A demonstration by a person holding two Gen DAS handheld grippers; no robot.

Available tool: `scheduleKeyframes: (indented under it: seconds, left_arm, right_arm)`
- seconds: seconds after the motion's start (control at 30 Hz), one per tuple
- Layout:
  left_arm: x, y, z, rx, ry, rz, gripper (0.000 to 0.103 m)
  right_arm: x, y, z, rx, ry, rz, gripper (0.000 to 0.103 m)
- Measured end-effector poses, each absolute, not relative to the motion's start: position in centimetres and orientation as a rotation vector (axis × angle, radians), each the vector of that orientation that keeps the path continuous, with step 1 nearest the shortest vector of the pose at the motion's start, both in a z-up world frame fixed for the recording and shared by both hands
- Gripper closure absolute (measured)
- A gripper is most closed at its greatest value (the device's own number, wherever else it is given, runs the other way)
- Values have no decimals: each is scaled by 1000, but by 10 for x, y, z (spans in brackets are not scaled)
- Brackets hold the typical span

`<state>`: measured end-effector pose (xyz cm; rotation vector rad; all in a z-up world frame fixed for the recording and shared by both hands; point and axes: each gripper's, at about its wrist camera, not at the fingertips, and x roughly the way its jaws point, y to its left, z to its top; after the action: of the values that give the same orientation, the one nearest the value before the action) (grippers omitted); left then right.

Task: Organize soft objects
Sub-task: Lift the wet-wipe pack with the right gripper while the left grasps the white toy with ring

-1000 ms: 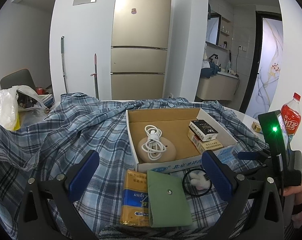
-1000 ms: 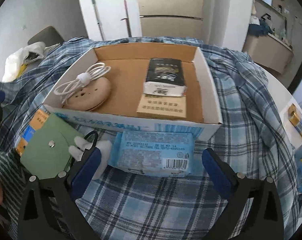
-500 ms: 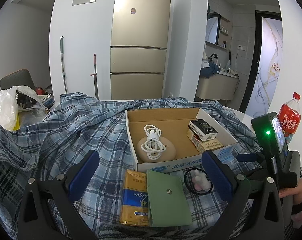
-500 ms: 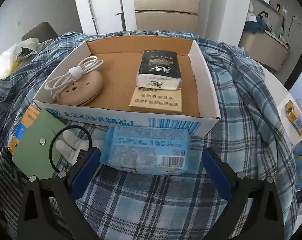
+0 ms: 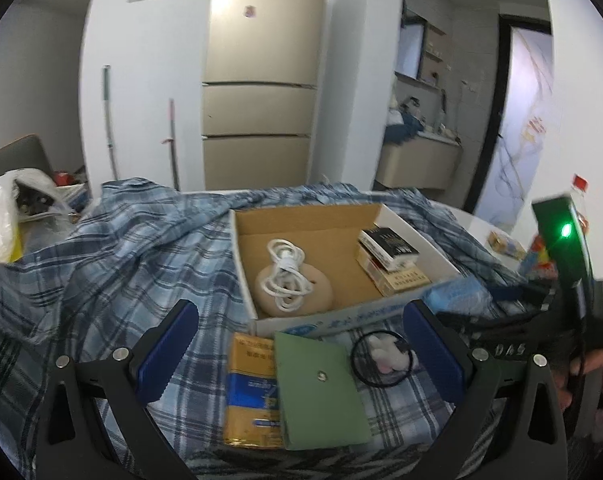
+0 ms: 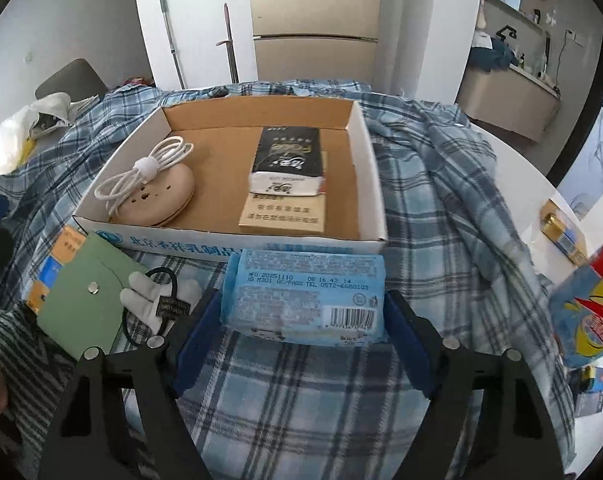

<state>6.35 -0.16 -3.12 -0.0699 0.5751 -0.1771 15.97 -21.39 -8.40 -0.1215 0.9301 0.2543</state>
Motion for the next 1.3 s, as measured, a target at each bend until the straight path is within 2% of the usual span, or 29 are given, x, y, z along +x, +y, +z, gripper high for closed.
scheduleKeyframes:
  seconds: [0.13,0.23,0.4,0.63,1.07,1.13,1.27,1.3]
  left_arm:
    - [68,-16,-35,-58,651,-333,0]
    - [72,-32,-40,-12,700,-393,12]
    - [85,-42,-47,-36,783,-442,14]
    - [104,-53,-59,-100,913,-542,31]
    - [130,-66,-87,-73,1089,-474,32]
    - [130,-67,-88,-50,1093,-470,38]
    - [135,-68,-89,-43,1107,-460,63]
    - [136,-68,-90,-50,1108,-452,64]
  right_arm:
    - [150,-229,-72,-105,891,263,23]
    - [140,-243,-67,-62,835,288,23]
    - [139,-255,-63,17,799,311,23]
    - [142,-252,-71,4,823,301,23]
    - [145,-261,-75,70,853,322,23]
    - [144,-262,-75,69,853,321,23]
    - [145,-260,-76,60,858,323,23]
    - [145,-260,-76,59,859,323,23]
